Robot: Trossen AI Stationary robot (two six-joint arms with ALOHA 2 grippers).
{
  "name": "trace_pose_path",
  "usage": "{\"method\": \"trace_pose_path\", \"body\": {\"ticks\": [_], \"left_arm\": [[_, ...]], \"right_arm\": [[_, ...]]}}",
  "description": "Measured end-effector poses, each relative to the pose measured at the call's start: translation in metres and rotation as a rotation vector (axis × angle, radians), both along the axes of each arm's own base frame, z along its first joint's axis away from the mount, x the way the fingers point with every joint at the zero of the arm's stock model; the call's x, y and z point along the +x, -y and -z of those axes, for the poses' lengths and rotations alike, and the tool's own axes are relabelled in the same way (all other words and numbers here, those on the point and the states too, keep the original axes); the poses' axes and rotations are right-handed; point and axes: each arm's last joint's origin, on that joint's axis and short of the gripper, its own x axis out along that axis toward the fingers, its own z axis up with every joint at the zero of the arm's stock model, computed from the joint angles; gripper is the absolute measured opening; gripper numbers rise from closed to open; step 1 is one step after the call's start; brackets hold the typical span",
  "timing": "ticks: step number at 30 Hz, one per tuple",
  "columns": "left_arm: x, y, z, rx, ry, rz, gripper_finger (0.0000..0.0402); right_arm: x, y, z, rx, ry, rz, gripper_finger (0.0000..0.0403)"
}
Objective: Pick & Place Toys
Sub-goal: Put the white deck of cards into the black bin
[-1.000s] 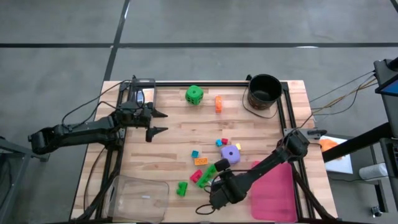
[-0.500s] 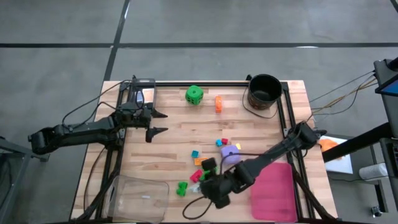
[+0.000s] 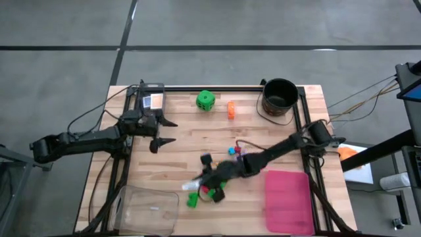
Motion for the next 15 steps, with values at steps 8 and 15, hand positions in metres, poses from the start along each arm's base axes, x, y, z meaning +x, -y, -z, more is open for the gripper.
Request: {"method": "trace_pose_path", "body": {"ticks": [8,15], "left_arm": [[-0.004,0.003,0.001,-0.019,0.08,0.006,0.0327],[-0.002,0.008,-0.007,0.024,0.164,0.027,0.0327]], "right_arm": [[0.012,0.08,0.003,0.069,0.09,0.205,0.0065],[0.015,0.123,0.004,0.134,0.105,0.331,0.0065]]}}
